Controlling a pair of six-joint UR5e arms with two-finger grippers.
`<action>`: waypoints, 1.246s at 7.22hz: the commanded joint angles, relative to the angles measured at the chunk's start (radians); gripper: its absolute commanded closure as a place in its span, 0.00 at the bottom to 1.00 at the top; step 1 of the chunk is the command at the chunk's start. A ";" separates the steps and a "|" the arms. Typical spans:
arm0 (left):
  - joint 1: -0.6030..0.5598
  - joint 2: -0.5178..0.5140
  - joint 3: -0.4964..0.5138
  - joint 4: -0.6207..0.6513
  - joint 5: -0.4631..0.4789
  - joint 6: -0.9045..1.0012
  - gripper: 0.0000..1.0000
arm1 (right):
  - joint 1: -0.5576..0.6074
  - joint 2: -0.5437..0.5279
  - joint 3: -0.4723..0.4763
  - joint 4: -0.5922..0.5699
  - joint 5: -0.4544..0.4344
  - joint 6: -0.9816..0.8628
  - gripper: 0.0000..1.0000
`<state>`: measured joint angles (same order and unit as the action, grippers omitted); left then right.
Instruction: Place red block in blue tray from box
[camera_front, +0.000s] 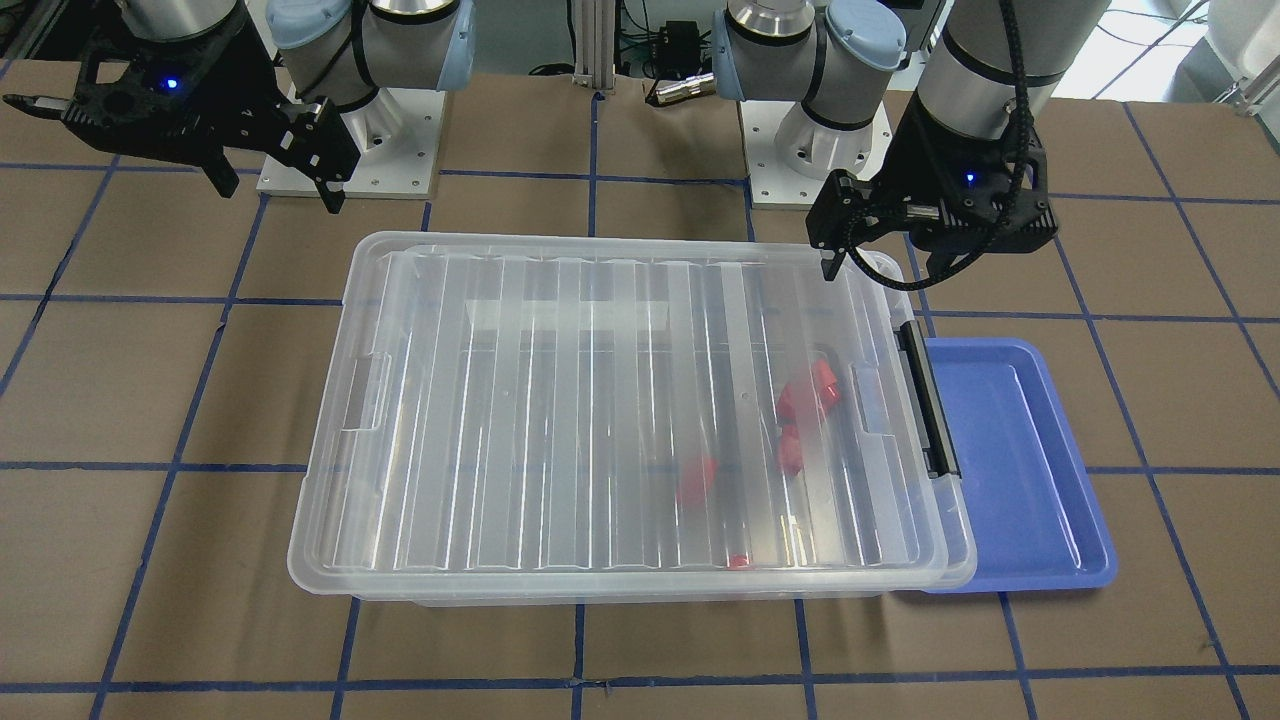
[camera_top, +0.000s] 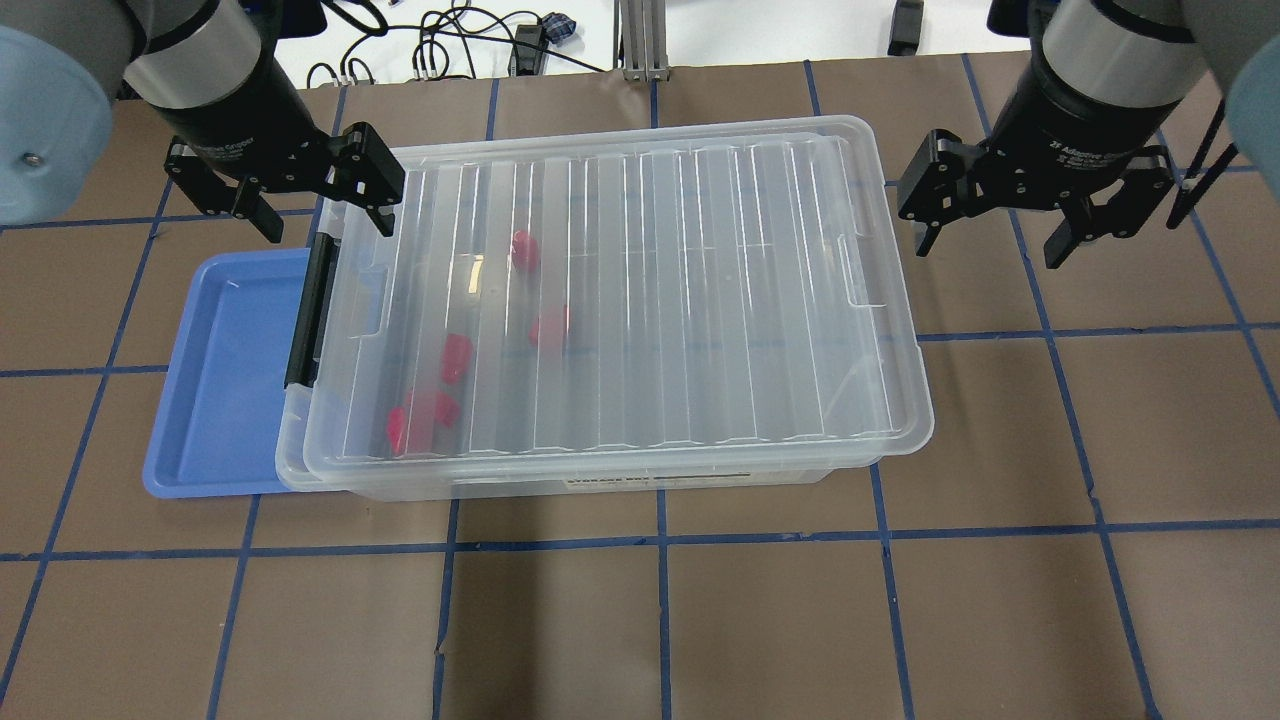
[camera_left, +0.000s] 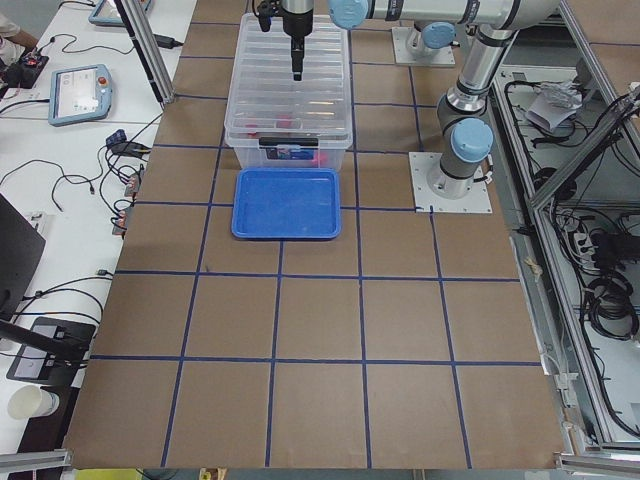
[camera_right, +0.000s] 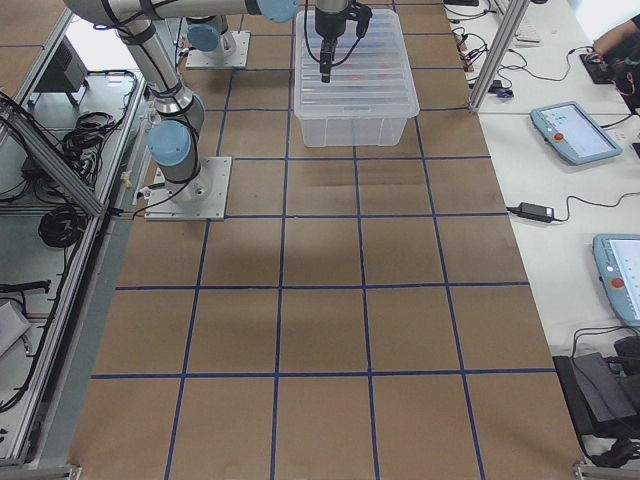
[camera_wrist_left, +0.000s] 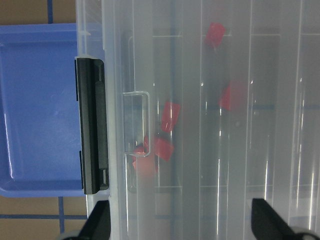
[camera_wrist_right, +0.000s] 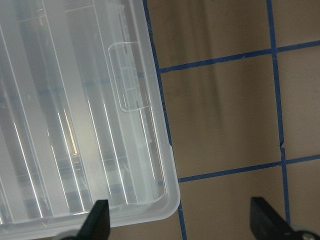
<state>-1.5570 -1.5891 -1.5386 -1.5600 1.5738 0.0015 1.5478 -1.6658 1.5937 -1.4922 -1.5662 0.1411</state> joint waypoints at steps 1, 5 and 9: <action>0.000 0.000 -0.002 0.000 0.000 0.000 0.00 | 0.000 0.001 0.002 0.000 -0.003 0.000 0.00; 0.000 -0.002 -0.002 0.000 0.000 0.000 0.00 | -0.002 0.012 0.015 0.006 -0.017 0.011 0.00; 0.000 -0.002 -0.002 0.000 0.000 0.000 0.00 | -0.038 0.043 0.023 -0.019 -0.037 0.009 0.00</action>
<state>-1.5570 -1.5903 -1.5401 -1.5601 1.5739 0.0015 1.5139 -1.6396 1.6118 -1.5009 -1.5914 0.1470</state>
